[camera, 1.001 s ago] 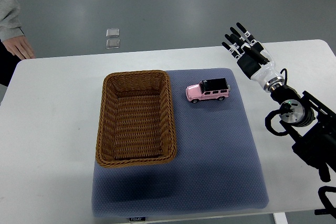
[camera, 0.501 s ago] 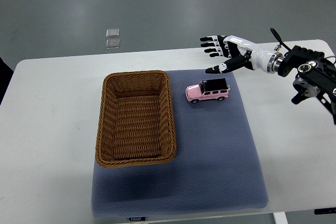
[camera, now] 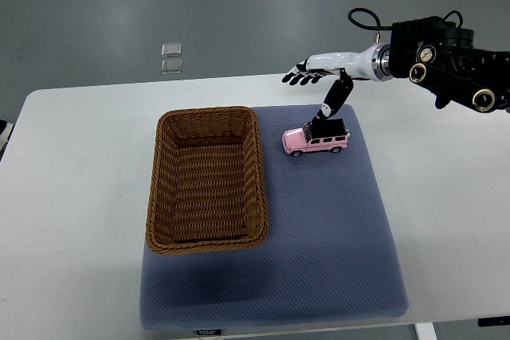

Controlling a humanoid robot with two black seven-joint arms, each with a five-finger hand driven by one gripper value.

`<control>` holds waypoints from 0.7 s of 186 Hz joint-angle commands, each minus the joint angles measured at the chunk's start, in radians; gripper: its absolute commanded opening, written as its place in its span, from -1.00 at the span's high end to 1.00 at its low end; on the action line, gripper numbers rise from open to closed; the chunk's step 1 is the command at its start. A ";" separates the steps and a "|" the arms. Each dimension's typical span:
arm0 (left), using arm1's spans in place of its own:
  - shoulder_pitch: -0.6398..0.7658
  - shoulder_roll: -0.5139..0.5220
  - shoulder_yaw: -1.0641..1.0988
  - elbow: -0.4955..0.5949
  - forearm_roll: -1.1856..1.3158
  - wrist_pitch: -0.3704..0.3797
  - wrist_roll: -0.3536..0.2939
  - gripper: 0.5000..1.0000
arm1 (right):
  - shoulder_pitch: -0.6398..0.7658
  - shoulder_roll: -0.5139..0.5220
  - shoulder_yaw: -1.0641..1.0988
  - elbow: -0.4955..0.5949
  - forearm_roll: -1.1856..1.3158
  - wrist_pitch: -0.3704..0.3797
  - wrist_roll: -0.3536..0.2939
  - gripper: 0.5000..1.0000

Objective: Place pink car in brown basket
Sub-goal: 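Reach the right hand over the pink toy car, then close the right hand fingers around the pink car's roof and lift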

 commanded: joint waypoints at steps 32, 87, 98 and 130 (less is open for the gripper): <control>0.000 0.000 0.000 0.000 0.000 0.000 0.000 -1.00 | -0.074 0.028 -0.018 -0.009 0.001 -0.078 -0.002 -0.64; 0.000 0.000 0.002 0.000 0.000 0.000 0.000 -1.00 | -0.137 0.075 -0.021 -0.063 0.000 -0.135 -0.002 -0.60; 0.000 0.000 0.002 0.000 0.000 0.000 0.000 -1.00 | -0.142 0.075 -0.021 -0.063 0.001 -0.136 -0.004 -0.54; 0.000 0.000 0.002 0.000 0.000 0.000 0.000 -1.00 | -0.157 0.075 -0.024 -0.072 -0.002 -0.144 -0.002 -0.29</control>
